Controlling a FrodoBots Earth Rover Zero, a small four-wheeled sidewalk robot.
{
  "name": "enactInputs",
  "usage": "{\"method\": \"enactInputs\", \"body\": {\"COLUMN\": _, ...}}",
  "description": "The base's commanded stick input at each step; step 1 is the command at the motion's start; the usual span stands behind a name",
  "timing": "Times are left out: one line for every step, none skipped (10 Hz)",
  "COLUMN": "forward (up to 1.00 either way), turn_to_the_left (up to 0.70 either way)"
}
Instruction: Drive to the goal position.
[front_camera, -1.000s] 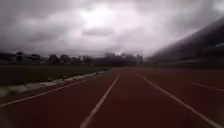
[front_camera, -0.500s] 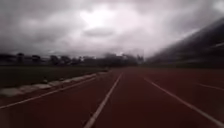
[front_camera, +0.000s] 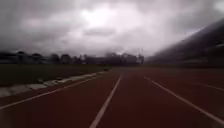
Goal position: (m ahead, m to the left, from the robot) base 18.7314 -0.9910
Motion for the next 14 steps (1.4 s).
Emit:
{"method": "enactInputs", "body": {"forward": 0.7, "turn_to_the_left": -0.35}}
{"method": "enactInputs", "body": {"forward": 0.7, "turn_to_the_left": -0.21}}
{"method": "enactInputs", "body": {"forward": 0.7, "turn_to_the_left": -0.05}}
{"method": "enactInputs", "body": {"forward": 0.7, "turn_to_the_left": 0.0}}
{"method": "enactInputs", "body": {"forward": 0.7, "turn_to_the_left": 0.0}}
{"method": "enactInputs", "body": {"forward": 0.7, "turn_to_the_left": 0.0}}
{"method": "enactInputs", "body": {"forward": 0.7, "turn_to_the_left": 0.0}}
{"method": "enactInputs", "body": {"forward": 0.7, "turn_to_the_left": 0.0}}
{"method": "enactInputs", "body": {"forward": 0.7, "turn_to_the_left": 0.0}}
{"method": "enactInputs", "body": {"forward": 0.7, "turn_to_the_left": 0.0}}
{"method": "enactInputs", "body": {"forward": 0.7, "turn_to_the_left": 0.0}}
{"method": "enactInputs", "body": {"forward": 0.7, "turn_to_the_left": 0.0}}
{"method": "enactInputs", "body": {"forward": 0.7, "turn_to_the_left": 0.0}}
{"method": "enactInputs", "body": {"forward": 0.7, "turn_to_the_left": 0.0}}
